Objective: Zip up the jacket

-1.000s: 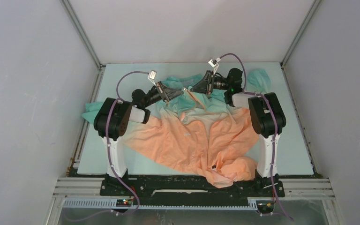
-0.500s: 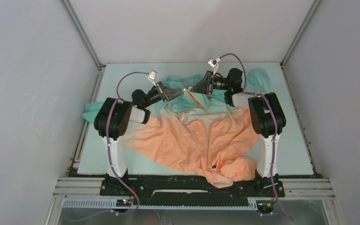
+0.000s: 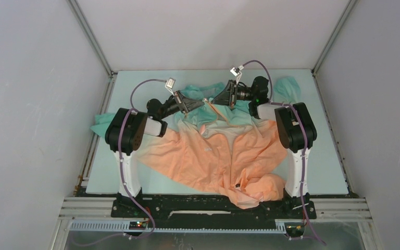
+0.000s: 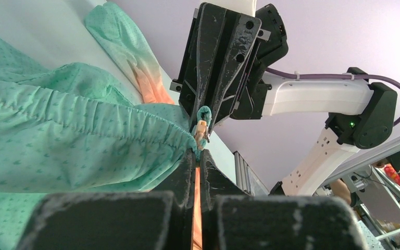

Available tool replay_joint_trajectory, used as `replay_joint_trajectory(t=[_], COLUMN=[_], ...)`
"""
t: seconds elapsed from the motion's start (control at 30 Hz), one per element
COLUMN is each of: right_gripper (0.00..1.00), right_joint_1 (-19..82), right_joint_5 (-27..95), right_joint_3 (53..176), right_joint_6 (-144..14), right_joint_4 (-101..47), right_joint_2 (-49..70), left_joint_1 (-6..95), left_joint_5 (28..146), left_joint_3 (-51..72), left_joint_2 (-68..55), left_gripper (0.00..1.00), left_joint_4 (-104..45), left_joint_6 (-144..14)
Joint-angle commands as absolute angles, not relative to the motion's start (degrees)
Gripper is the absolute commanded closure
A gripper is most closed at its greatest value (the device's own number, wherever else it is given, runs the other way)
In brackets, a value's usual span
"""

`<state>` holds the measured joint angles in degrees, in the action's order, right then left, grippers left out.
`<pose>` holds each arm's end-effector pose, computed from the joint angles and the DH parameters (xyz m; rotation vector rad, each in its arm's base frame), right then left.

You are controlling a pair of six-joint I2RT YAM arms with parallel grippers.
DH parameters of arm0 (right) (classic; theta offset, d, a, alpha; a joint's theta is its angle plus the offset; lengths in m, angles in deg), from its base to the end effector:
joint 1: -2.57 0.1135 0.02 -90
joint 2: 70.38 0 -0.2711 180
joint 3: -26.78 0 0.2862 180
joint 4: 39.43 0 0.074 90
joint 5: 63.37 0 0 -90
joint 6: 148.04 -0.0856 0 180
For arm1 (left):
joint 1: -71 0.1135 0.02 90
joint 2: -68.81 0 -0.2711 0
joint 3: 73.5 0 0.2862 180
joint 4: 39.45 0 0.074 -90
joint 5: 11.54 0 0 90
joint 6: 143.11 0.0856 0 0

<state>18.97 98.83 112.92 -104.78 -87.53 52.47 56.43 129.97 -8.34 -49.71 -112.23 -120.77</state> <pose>0.4516 0.2179 0.1900 -0.7977 1.5984 1.6818 0.4093 -0.1756 0.1644 0.2155 1.5868 -1.7103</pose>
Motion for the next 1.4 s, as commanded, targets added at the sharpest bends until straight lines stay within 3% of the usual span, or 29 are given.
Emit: replay_joint_trajectory(t=[0.0,0.73,1.07,1.37], right_gripper=[0.88,0.88,0.88,0.89], right_joint_1=[19.25,18.05,17.72,17.62], right_joint_5=[99.56,100.08,100.78,100.73], right_joint_3=[115.11,114.78,114.65,114.63], right_joint_6=[-104.98,-104.73,-112.29,-109.57], right_joint_4=[-90.26,-90.76,-100.29,-96.88], right_joint_2=[52.65,52.32,53.55,53.39], left_joint_1=[55.86,55.79,56.07,56.32], left_joint_5=[132.21,133.68,133.44,133.75], left_joint_3=[-5.3,-4.56,-4.3,-4.5], left_joint_2=[-49.68,-49.97,-50.41,-50.28], left_gripper=[1.0,1.0,1.0,1.0], left_joint_4=[-118.48,-118.49,-118.49,-118.49], left_joint_6=[-121.28,-122.04,-122.63,-122.58])
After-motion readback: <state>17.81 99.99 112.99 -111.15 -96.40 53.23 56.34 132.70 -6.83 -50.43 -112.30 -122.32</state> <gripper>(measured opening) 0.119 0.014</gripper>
